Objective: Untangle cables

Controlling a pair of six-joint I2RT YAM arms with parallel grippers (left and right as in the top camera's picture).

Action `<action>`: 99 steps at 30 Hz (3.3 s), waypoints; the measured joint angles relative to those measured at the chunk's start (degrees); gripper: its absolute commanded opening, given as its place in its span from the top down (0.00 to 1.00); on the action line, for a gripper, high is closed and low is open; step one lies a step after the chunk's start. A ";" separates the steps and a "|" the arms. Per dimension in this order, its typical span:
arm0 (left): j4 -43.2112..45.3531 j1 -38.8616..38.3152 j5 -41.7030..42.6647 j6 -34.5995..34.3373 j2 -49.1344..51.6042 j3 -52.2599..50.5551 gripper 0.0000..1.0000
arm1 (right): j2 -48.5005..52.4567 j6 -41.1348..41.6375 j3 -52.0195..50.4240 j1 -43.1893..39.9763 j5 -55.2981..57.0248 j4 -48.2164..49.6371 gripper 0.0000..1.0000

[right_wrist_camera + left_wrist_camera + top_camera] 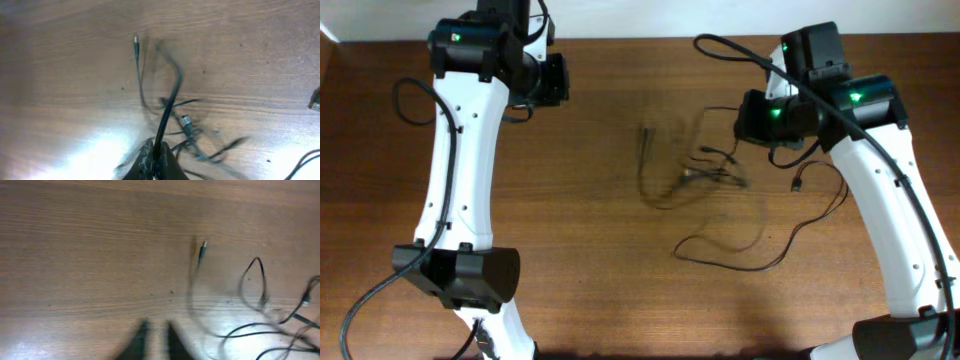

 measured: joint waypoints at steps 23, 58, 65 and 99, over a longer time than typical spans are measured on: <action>6.23 -14.80 36.59 18.80 15.17 -3.32 0.66 | 0.24 -2.58 0.00 1.29 -1.75 -0.24 0.96; 18.05 -27.10 33.24 11.34 30.67 -3.58 1.00 | 3.48 -10.54 0.02 -11.28 -14.69 -3.52 0.96; 16.15 -20.11 28.85 11.26 30.64 -3.58 1.00 | 3.48 -11.17 0.00 -11.28 -14.71 -4.72 0.92; 13.49 -12.13 16.15 9.77 16.06 -3.52 0.67 | 7.74 -9.38 2.14 -13.94 -4.13 -11.04 0.08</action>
